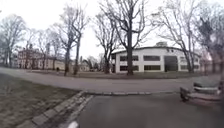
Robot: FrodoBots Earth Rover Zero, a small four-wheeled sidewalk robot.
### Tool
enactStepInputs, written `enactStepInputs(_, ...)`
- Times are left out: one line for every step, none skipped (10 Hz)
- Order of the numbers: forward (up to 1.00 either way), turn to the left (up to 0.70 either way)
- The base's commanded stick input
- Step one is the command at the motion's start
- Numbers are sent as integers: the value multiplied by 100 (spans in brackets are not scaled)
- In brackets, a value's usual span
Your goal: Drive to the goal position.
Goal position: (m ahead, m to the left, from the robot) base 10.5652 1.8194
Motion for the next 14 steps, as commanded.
enactStepInputs(100, 1)
enactStepInputs(100, 7)
enactStepInputs(100, 32)
enactStepInputs(100, 41)
enactStepInputs(100, 31)
enactStepInputs(100, 5)
enactStepInputs(100, 2)
enactStepInputs(100, 1)
enactStepInputs(100, 5)
enactStepInputs(100, 16)
enactStepInputs(100, 41)
enactStepInputs(100, 41)
enactStepInputs(100, 41)
enactStepInputs(100, 41)
